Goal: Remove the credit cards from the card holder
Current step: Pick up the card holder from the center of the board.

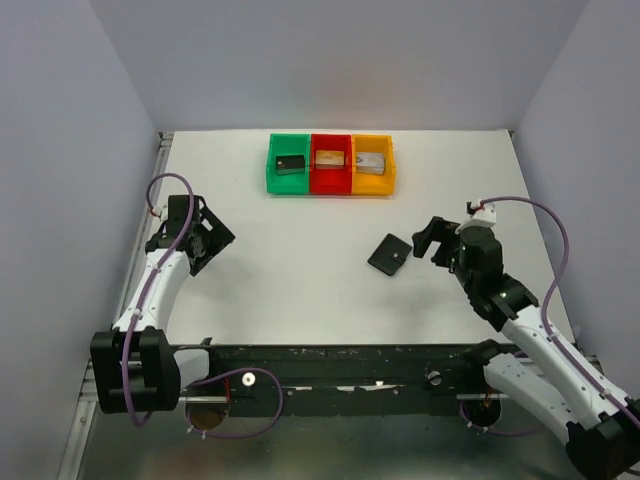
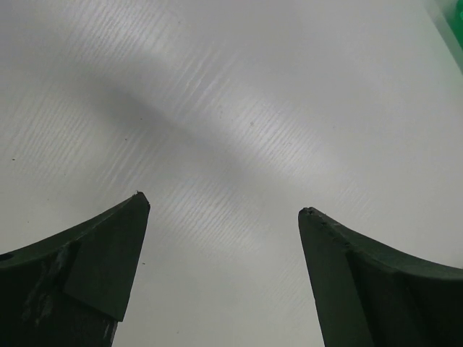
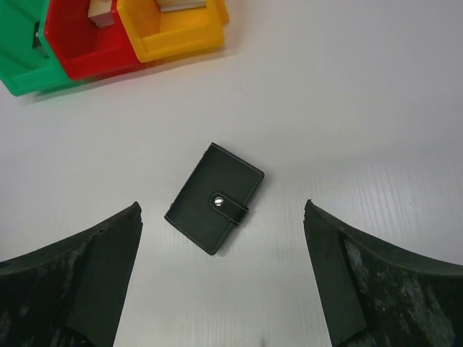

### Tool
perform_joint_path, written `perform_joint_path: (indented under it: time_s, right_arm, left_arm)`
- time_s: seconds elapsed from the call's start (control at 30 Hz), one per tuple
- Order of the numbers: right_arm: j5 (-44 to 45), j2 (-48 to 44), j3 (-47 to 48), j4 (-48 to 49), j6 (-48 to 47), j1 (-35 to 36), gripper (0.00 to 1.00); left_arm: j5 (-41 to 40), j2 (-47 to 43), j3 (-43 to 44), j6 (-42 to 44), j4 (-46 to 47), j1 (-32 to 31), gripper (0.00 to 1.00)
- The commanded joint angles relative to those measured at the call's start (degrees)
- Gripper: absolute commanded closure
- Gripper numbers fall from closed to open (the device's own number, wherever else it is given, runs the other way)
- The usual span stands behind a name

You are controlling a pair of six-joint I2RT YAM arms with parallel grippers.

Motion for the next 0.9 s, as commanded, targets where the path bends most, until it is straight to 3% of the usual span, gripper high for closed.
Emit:
perform_joint_path:
  time_s: [0.0,0.23,0.43,0.63,0.87]
  right_arm:
    - [2.6,6.1,3.0,-5.2,9.2,0.4,0.0]
    - [6.4,14.5,12.0,-22.9,6.1,0.4,0.0]
    - [4.2,11.2,10.2,-19.4,3.8,0.4,0.0]
    - [-1.4,11.2,19.2,-23.7,2.2,0.3,0.0]
    - [0.9,9.0,19.8,-25.8,-1.4,0.4,0.0]
  left_arm:
    - [3.5,1.3,3.4,5.1,-4.4,-0.4,0.01]
    - [7.5,-3.9,0.8,7.7,1.3,-2.1,0.01]
    - [9.0,-3.9,1.6,10.1,3.5,-4.3,0.01]
    - [7.9,0.4,1.3,10.9,4.7,-5.8,0.01]
    - [5.1,-0.6,0.9,11.2,2.3,-6.1,0.01]
